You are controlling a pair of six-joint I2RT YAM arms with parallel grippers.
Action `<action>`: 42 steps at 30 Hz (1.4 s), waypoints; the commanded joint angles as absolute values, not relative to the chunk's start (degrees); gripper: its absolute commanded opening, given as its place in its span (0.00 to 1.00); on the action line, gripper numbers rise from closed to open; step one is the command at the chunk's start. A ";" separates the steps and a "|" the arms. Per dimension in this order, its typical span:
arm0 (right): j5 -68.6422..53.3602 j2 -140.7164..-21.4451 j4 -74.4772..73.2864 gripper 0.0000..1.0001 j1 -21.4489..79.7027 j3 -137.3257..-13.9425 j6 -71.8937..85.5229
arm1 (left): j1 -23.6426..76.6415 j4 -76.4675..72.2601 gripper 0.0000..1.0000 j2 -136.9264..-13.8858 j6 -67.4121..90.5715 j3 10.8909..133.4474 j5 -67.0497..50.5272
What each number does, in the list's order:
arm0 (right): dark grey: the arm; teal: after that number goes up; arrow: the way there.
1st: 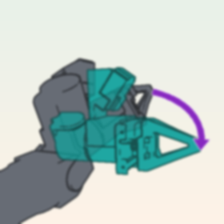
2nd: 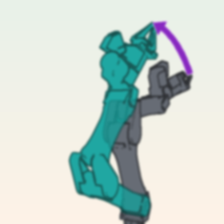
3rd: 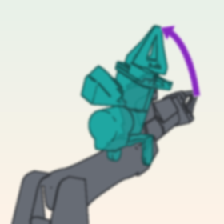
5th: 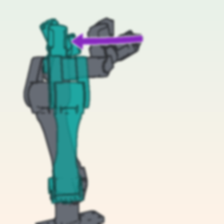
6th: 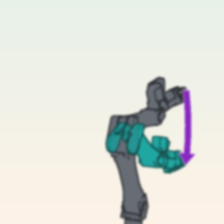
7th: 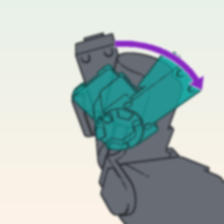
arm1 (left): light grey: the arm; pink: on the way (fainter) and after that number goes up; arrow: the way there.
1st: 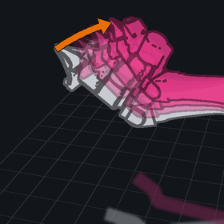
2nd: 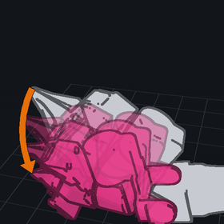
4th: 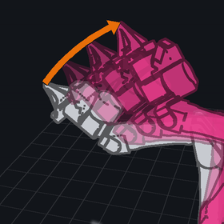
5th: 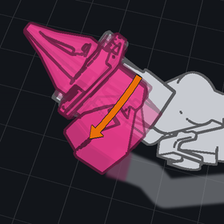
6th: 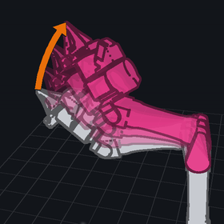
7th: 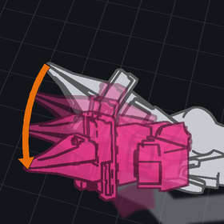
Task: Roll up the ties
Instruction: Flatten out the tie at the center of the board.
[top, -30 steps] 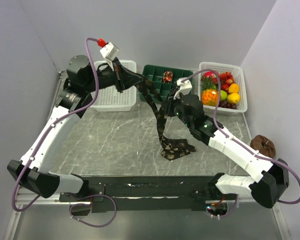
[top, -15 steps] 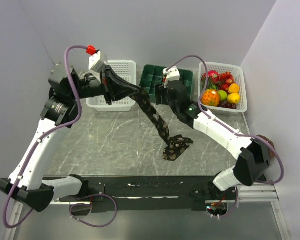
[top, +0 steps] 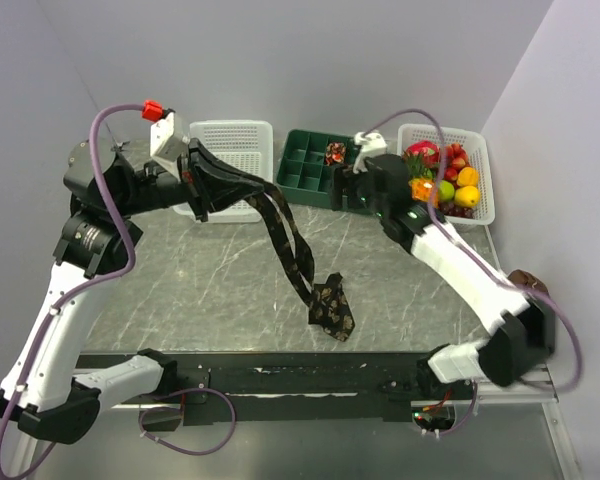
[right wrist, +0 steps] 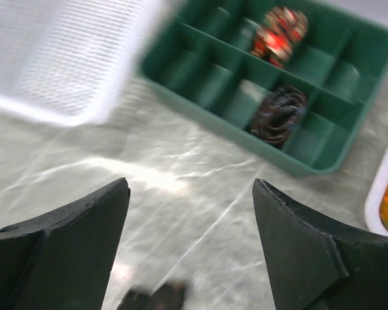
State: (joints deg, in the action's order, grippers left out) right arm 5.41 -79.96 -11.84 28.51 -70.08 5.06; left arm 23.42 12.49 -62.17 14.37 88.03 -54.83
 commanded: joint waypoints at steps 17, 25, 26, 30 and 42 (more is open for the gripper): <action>-7.12 -62.57 -3.78 0.93 41.30 -67.06 14.24 | 22.68 8.35 0.01 -65.13 19.25 85.43 -44.30; -2.23 -64.25 -2.98 0.92 44.30 -68.91 14.24 | 22.68 9.66 0.01 -65.04 18.72 85.17 -41.84; -1.50 -63.55 -3.16 0.92 44.30 -68.73 14.06 | 22.68 10.28 0.01 -65.04 18.55 85.34 -39.92; -0.09 -59.25 -3.34 0.92 44.38 -67.59 13.19 | 22.68 11.60 0.01 -65.48 18.54 85.52 -35.08; -4.31 -63.27 -0.53 0.92 44.56 -68.38 15.03 | 22.68 10.11 0.01 -66.09 20.83 84.99 -34.89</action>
